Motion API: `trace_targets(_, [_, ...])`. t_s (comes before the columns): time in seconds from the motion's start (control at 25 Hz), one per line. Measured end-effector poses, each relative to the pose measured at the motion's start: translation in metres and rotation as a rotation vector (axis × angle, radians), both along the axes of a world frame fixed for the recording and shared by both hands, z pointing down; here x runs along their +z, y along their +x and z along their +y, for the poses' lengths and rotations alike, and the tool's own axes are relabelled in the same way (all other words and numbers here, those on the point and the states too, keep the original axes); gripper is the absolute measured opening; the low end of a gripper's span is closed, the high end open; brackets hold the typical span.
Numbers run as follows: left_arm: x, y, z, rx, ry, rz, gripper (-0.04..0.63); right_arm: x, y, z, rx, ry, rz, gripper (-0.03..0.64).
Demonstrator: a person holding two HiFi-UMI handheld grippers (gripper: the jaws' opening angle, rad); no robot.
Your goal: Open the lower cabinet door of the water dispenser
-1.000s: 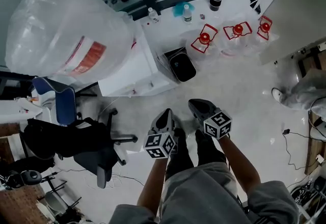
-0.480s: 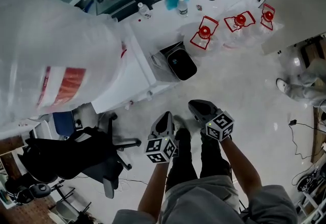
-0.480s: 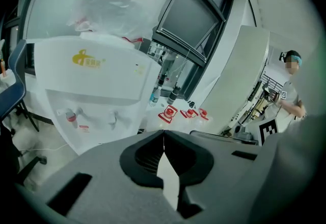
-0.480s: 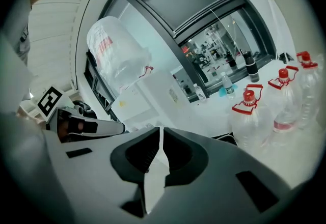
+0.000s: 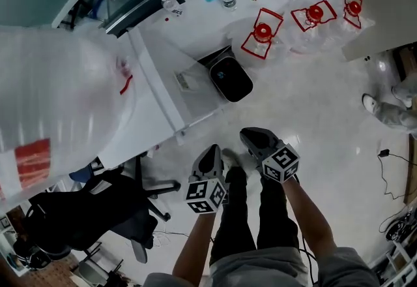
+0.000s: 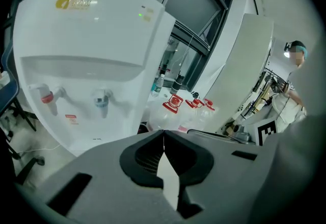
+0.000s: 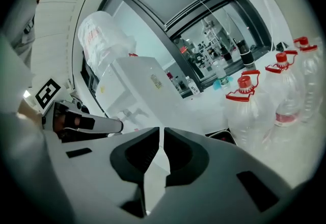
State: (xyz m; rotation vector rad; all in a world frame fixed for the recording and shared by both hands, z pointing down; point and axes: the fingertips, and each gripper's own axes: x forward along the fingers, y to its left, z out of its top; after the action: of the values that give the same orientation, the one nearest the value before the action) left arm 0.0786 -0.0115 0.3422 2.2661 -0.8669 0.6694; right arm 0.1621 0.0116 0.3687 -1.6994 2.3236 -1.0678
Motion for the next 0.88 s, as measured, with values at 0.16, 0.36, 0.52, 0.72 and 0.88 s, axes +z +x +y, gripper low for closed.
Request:
trace_targets(0.16, [0.033,-0.001,-0.015,-0.016,0.007,-0.023,0.011,0.042,0.001,-0.008,-0.019,-0.003,0.062,0.015])
trace_targets(0.36, [0.076,0.001,-0.027,-0.007,0.008,-0.050,0.011,0.100,-0.014,-0.015,-0.093,-0.032,0.104,0.094])
trace_targets(0.52, [0.115,0.002,-0.032,-0.015,-0.025,-0.053,0.011,0.148,-0.022,-0.024,-0.134,-0.043,0.165,0.133])
trace_targets(0.72, [0.165,-0.009,-0.042,-0.105,-0.115,-0.036,0.011,0.204,-0.030,-0.042,-0.158,-0.056,0.214,0.195])
trace_targets(0.88, [0.193,-0.017,-0.046,-0.106,-0.137,-0.050,0.011,0.239,-0.041,-0.056,-0.194,-0.053,0.257,0.222])
